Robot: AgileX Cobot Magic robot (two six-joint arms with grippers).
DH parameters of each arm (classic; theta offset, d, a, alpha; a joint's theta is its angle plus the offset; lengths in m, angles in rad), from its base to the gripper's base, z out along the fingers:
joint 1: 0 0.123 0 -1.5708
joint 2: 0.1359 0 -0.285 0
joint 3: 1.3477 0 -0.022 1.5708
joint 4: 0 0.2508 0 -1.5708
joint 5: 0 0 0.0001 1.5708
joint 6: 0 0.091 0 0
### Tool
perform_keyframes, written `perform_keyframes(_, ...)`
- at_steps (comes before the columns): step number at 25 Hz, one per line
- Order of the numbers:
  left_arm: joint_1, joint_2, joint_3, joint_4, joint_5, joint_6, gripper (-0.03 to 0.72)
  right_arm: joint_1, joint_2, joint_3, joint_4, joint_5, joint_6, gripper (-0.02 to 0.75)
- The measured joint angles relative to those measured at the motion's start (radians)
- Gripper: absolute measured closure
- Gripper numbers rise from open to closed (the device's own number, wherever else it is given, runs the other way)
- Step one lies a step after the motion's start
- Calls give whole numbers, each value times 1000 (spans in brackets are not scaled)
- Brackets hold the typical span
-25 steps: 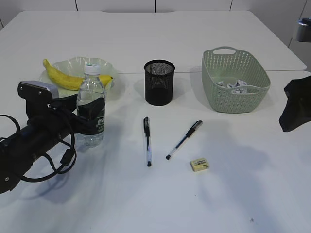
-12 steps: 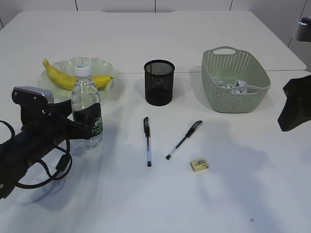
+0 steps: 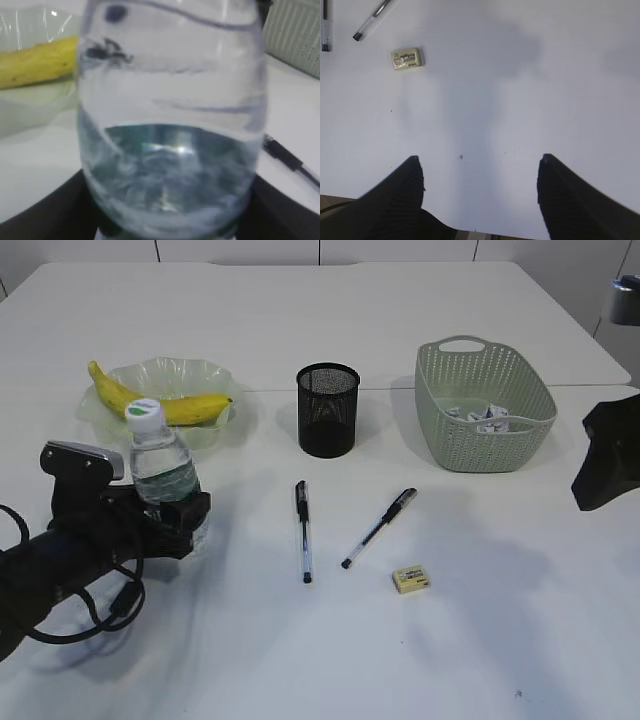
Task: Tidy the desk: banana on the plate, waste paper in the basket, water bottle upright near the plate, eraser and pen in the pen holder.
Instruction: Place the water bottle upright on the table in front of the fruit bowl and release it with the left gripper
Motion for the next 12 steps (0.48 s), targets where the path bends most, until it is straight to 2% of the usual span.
perform_keyframes(12,0,-111,7,0,46,2,123,0,0,0,0,0,0,211)
